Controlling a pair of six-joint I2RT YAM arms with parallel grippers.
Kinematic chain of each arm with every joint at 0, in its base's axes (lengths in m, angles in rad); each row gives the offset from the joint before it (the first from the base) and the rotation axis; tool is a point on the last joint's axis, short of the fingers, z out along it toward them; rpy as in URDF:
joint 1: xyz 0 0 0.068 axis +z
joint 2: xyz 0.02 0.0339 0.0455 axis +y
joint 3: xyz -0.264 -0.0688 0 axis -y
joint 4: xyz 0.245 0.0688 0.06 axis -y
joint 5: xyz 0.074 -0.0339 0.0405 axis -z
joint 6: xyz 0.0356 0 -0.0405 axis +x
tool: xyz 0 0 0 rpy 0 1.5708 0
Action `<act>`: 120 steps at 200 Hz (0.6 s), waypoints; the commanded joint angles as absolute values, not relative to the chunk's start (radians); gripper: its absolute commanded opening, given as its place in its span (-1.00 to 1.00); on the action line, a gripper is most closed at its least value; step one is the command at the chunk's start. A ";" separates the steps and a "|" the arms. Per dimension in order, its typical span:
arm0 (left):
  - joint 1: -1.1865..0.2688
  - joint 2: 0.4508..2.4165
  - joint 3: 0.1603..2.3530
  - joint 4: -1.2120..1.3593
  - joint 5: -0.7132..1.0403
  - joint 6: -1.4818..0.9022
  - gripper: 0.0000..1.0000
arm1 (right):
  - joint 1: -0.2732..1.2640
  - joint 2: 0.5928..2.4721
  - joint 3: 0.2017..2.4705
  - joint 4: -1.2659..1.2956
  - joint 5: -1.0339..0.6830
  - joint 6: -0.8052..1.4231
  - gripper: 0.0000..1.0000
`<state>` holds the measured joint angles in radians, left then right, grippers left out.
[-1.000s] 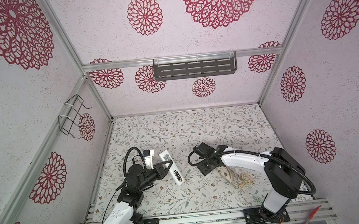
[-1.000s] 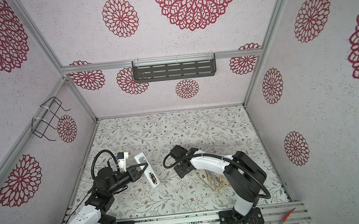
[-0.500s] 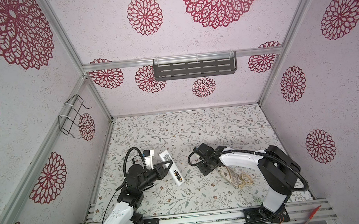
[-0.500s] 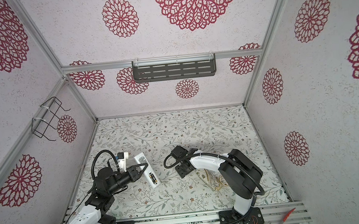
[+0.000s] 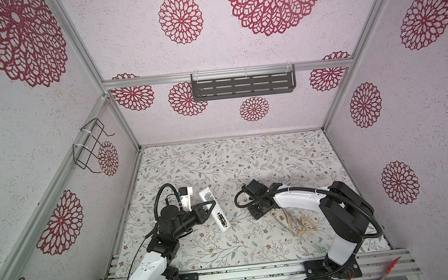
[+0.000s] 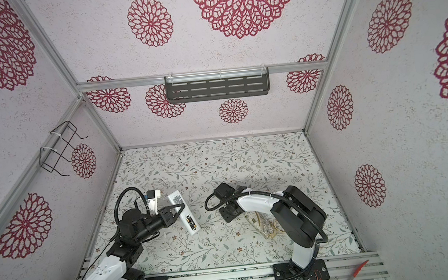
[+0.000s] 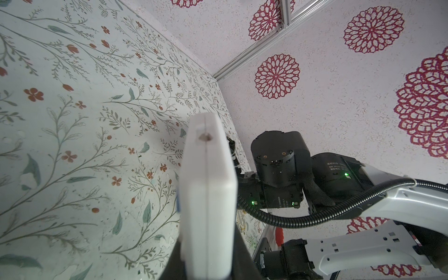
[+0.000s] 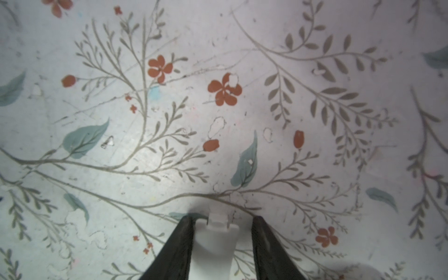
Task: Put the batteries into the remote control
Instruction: 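Lower the right gripper over the white battery cover and grasp it, then lift the battery cover off the table with the right gripper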
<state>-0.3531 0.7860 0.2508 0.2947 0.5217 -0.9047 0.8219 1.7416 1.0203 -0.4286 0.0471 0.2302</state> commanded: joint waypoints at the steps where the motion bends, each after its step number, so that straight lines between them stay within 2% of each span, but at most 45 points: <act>1: -0.358 0.788 0.251 0.339 0.523 -0.894 -1.00 | 0.816 1.759 1.019 -0.446 0.041 0.241 -0.17; 120: -0.359 0.805 0.249 0.345 0.524 -0.892 -1.00 | 0.831 1.746 1.006 -0.459 0.061 0.240 -0.34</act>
